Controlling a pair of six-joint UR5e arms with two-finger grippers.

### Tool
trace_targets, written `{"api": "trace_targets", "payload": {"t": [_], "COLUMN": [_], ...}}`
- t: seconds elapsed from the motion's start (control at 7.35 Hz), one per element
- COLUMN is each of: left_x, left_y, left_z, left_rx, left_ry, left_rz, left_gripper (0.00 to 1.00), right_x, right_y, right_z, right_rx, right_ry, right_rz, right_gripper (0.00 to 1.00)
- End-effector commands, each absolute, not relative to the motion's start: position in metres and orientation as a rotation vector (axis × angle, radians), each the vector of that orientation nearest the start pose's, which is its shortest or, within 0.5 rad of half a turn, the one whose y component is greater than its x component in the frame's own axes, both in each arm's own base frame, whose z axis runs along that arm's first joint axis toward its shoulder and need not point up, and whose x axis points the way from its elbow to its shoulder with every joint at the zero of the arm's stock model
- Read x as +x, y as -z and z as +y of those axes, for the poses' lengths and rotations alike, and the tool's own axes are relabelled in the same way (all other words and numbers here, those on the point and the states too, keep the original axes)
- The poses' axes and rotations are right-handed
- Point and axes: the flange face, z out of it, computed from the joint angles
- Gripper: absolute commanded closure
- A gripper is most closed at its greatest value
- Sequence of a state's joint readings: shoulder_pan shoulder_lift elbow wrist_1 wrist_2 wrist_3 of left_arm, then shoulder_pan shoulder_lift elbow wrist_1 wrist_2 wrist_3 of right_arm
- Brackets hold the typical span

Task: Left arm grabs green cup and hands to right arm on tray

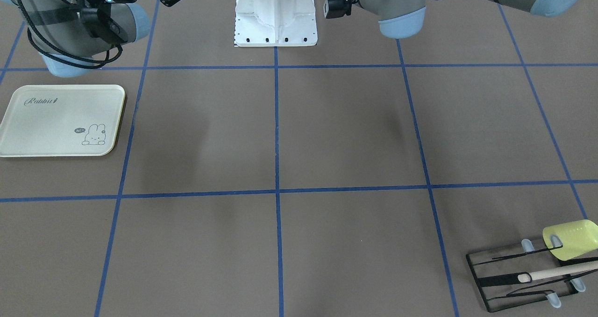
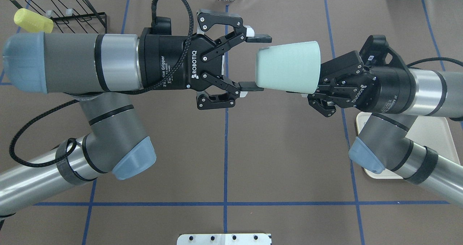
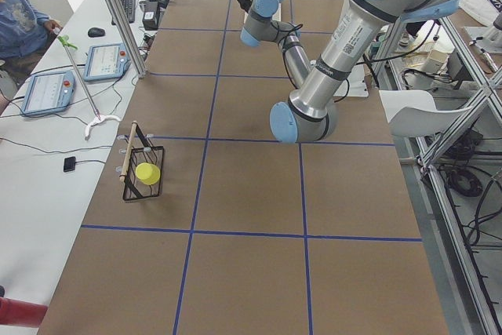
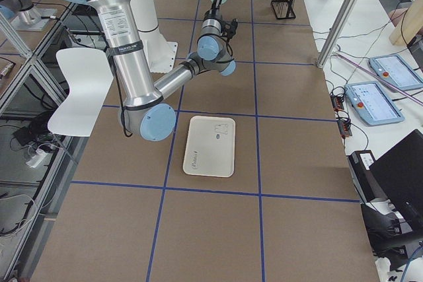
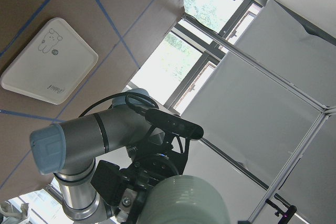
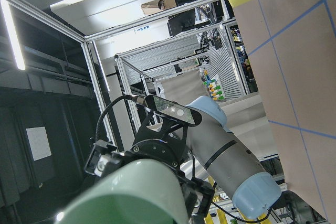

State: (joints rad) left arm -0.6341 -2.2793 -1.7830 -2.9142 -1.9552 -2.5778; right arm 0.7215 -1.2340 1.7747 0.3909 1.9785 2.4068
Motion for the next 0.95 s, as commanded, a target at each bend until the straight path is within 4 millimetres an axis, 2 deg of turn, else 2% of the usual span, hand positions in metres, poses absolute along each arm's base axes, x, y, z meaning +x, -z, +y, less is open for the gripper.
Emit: {"api": "trace_targets", "payload": {"t": [0.0,0.27,0.41,0.54,0.68,0.82], "left_x": [0.348,0.320,0.301,0.273,0.260,0.264], "left_y": [-0.037,-0.056,-0.071,-0.084,-0.088,-0.088], "left_z": [-0.388,-0.406,-0.423,-0.443,-0.457,-0.463], "left_rx": [-0.542,-0.470,-0.431,-0.377,-0.297,-0.227], "left_ry": [0.442,0.466,0.496,0.525,0.509,0.502], "left_rz": [2.179,2.158,2.126,2.100,2.043,1.961], "left_gripper": [0.00,0.00,0.00,0.00,0.00,0.00], "right_x": [-0.274,-0.263,-0.254,-0.246,-0.237,-0.218], "right_y": [-0.231,-0.237,-0.255,-0.269,-0.308,-0.344], "right_z": [-0.369,-0.375,-0.380,-0.387,-0.386,-0.388], "right_rx": [-0.297,-0.276,-0.255,-0.274,-0.285,-0.243], "right_ry": [-0.213,-0.239,-0.280,-0.310,-0.348,-0.382], "right_rz": [-2.389,-2.366,-2.304,-2.166,-2.038,-1.929], "right_gripper": [1.00,1.00,1.00,1.00,1.00,1.00]}}
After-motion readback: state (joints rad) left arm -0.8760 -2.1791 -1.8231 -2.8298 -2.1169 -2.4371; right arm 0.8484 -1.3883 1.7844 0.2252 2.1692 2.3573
